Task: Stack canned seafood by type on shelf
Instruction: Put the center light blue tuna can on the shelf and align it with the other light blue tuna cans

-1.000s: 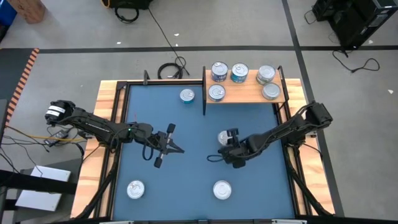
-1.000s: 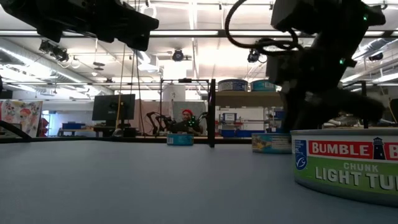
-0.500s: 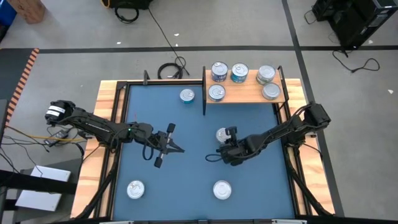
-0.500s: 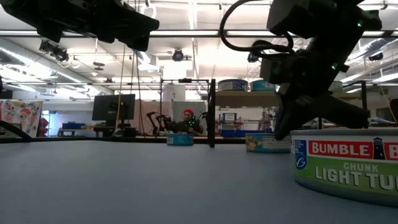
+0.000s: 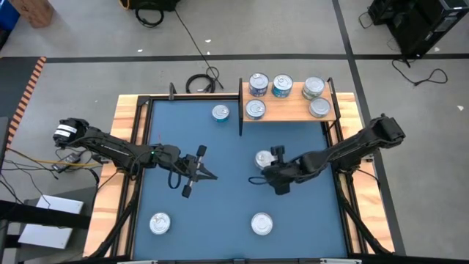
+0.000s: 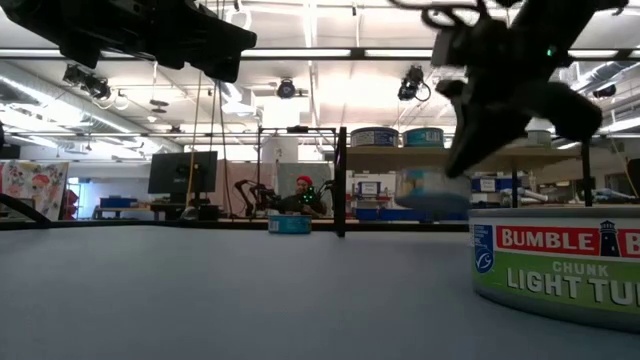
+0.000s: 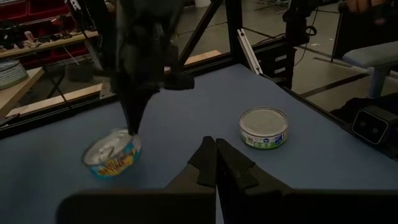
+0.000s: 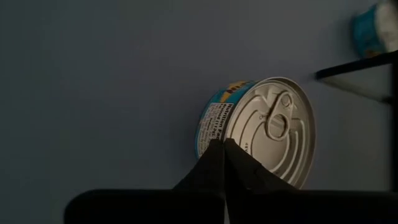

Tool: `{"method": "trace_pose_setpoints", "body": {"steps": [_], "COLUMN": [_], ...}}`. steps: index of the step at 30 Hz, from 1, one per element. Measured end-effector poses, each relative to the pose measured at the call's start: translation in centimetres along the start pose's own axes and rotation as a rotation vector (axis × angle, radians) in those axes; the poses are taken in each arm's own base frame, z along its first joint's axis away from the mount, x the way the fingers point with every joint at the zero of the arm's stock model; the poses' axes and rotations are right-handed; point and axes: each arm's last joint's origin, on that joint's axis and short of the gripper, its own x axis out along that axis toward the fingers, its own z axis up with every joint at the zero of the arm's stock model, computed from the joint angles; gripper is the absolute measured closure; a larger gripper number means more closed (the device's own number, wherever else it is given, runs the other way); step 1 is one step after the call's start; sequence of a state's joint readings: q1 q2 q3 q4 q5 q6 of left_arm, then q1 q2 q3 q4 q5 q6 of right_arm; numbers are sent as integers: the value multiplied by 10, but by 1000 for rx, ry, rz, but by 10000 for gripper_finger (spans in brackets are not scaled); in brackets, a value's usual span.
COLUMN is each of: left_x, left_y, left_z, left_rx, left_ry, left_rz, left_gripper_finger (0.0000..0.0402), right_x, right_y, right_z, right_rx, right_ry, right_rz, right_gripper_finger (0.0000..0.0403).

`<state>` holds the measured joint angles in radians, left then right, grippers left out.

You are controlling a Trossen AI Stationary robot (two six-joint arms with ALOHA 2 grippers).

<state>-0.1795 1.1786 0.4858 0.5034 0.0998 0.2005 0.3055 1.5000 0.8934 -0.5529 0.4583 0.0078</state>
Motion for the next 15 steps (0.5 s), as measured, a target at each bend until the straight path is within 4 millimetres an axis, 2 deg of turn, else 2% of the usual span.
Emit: {"method": "trace_pose_setpoints", "body": {"steps": [15], "left_x": [0], "left_y": [0], "left_z": [0], "left_rx": [0], "left_ry": [0], "left_rz": [1], "left_gripper_finger": [400], "right_x": [-48], "right_y": [-17], "right_z": [-3], "right_rx": [26], "right_ry": [-126], "right_rz": [-111], "right_gripper_finger": [402]}}
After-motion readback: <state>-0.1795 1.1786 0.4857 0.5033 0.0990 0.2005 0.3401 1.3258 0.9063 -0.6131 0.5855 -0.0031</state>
